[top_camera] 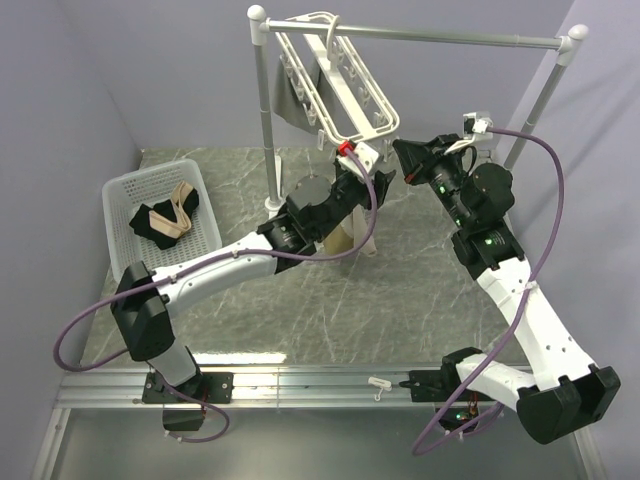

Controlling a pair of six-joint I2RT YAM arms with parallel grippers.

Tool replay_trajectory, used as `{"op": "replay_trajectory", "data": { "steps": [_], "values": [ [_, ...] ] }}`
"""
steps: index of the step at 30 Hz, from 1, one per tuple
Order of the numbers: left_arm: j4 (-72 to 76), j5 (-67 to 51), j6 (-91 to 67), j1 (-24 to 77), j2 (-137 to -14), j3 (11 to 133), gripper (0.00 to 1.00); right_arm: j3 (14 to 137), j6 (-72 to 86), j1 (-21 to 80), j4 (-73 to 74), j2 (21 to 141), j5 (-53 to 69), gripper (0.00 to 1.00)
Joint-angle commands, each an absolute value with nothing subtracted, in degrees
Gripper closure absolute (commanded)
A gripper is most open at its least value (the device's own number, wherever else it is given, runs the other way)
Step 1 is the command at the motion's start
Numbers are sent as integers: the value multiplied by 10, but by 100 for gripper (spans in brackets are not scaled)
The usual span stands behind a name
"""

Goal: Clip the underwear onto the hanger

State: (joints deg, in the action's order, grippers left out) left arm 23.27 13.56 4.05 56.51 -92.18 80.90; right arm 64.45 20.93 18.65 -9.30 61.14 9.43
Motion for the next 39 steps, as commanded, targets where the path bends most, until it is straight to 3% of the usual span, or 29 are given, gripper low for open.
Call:
{"op": "replay_trajectory", "data": {
  "steps": [1, 7, 13, 19, 23, 24, 26, 27, 30, 35, 39],
  "values": [
    [249, 137, 41, 548, -939, 856, 42, 641, 213, 192, -101, 593, 90, 100],
    [258, 118, 47, 534, -960, 881, 46, 639, 210, 192, -101, 593, 91, 100],
    [260, 86, 52, 529, -969, 895, 58, 636, 208, 195, -105, 594, 96, 100],
    [255, 41, 31, 516, -961, 883, 75, 633, 213, 195, -112, 592, 104, 100],
    [246, 9, 4, 498, -955, 881, 94, 631, 216, 194, -110, 590, 128, 100],
    [244, 4, -17, 495, -954, 880, 97, 633, 214, 192, -105, 589, 130, 88],
    [242, -32, -39, 482, -951, 875, 100, 629, 213, 184, -107, 582, 148, 79],
    [243, -40, -47, 477, -946, 872, 100, 627, 214, 179, -110, 581, 154, 69],
    [249, -97, -82, 461, -933, 857, 100, 624, 222, 150, -124, 576, 202, 59],
    [264, -206, -144, 428, -924, 844, 100, 627, 243, 88, -160, 590, 300, 50],
    [280, -271, -188, 410, -929, 848, 99, 636, 284, 61, -208, 623, 408, 48]
  ]
}}
